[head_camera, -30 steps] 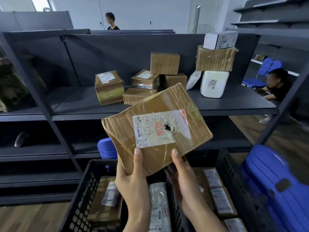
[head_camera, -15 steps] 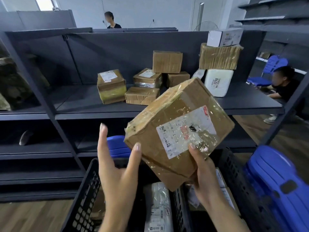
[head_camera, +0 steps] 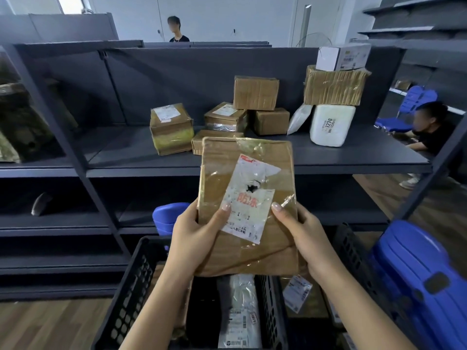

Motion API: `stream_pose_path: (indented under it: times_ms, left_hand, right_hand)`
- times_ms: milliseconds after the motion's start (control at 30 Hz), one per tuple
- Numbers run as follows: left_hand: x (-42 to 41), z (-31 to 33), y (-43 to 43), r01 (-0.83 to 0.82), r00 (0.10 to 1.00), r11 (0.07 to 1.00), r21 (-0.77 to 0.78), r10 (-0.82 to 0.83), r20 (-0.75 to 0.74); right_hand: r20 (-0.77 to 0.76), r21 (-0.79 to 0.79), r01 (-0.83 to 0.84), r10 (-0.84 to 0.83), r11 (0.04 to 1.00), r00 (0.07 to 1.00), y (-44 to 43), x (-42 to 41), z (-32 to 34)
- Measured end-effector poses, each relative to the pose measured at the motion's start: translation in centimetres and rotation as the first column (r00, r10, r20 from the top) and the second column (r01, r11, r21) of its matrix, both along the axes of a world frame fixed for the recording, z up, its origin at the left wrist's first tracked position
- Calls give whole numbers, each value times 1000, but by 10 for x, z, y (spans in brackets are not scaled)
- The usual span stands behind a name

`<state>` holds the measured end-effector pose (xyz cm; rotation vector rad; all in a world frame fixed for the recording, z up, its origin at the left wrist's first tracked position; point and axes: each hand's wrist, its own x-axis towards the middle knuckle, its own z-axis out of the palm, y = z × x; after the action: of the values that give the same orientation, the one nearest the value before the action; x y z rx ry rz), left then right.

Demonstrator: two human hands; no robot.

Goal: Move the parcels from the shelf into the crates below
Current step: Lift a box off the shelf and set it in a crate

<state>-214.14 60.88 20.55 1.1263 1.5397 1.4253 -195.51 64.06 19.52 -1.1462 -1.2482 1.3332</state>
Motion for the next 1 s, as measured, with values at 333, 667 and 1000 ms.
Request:
stream_pose_path:
  times_ms: [333,667,1000]
  left_hand:
    - [-19,-21,0,-17,990,1000,6,16,140]
    - [-49,-41,-3,48,991,998,34,-51,123]
    - [-75,-76,7,31,1000,999,-29,-31,4]
  right_hand:
    - [78,124,5,-15,992,997,-11,-22,-22]
    - [84,106,57,-66,993,994,-16,-50,-40]
    - [196,84,71,-86,994,977,-7,-67,-74]
